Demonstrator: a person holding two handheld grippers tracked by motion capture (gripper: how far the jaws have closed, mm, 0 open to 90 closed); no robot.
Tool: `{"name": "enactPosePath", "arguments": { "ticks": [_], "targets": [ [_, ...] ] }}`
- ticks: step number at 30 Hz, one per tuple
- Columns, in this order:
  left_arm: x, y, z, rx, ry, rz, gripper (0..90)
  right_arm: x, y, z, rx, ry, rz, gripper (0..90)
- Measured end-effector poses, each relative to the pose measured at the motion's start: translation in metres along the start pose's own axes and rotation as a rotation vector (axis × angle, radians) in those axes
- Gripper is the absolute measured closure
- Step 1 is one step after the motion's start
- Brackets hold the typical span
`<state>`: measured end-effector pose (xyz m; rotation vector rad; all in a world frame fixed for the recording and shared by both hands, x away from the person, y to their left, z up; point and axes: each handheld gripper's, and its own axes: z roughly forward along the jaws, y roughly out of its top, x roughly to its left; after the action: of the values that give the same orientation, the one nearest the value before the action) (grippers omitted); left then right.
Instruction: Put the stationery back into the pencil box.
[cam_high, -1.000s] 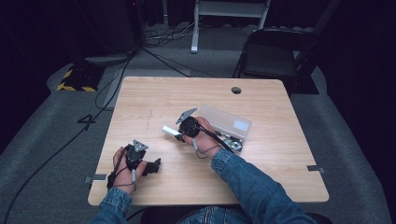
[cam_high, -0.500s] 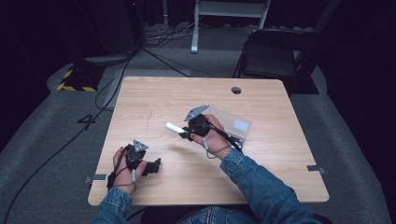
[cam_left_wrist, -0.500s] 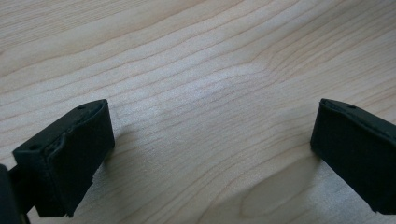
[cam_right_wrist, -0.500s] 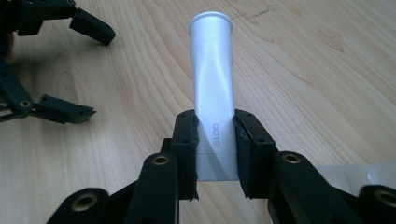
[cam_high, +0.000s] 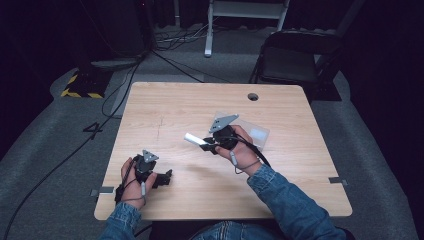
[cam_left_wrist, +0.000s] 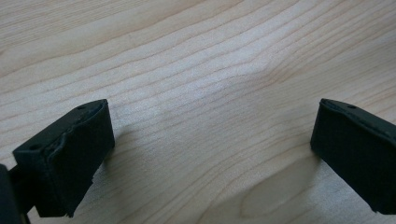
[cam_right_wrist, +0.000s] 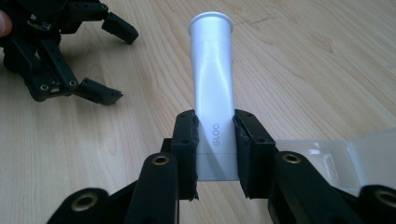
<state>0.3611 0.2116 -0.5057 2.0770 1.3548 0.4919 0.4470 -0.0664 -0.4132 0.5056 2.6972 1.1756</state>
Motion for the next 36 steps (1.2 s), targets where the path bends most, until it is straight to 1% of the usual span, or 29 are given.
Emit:
{"name": "enactPosePath", "arguments": {
  "ticks": [6, 7, 12, 16, 18, 21, 25, 28, 33, 36],
  "targets": [
    [-0.001, -0.001, 0.0, -0.003, 0.007, -0.019, 0.0, -0.004, -0.011, -0.018, -0.013, 0.005, 0.006, 71.3],
    [-0.001, -0.001, 0.0, -0.003, 0.007, -0.019, 0.0, -0.004, -0.011, -0.018, -0.013, 0.005, 0.006, 71.3],
    [0.0, -0.001, -0.001, -0.003, 0.007, -0.023, 0.2, -0.006, -0.02, -0.032, -0.03, 0.013, 0.01, 71.3],
    [0.0, -0.001, -0.001, -0.003, 0.007, -0.022, 0.2, -0.005, -0.024, -0.041, -0.034, 0.004, 0.001, 71.3],
    [0.0, -0.001, -0.001, -0.003, 0.008, -0.022, 0.2, -0.004, -0.026, -0.046, -0.024, -0.001, -0.01, 71.3],
    [0.0, -0.001, -0.001, -0.003, 0.008, -0.022, 0.1, -0.004, -0.027, -0.054, -0.035, -0.009, -0.007, 71.3],
    [0.0, -0.001, -0.001, -0.002, 0.008, -0.021, 0.1, -0.006, -0.03, -0.064, -0.033, -0.017, -0.001, 71.3],
    [0.0, -0.001, -0.001, -0.002, 0.006, -0.018, 0.0, -0.009, -0.035, -0.068, -0.02, -0.028, -0.001, 71.3],
    [0.0, -0.001, -0.001, -0.002, 0.007, -0.019, 0.1, -0.02, -0.044, -0.073, -0.005, -0.056, 0.024, 71.3],
    [0.0, -0.001, -0.001, -0.002, 0.007, -0.018, 0.0, -0.025, -0.047, -0.073, 0.008, -0.066, 0.027, 71.3]
  ]
}}
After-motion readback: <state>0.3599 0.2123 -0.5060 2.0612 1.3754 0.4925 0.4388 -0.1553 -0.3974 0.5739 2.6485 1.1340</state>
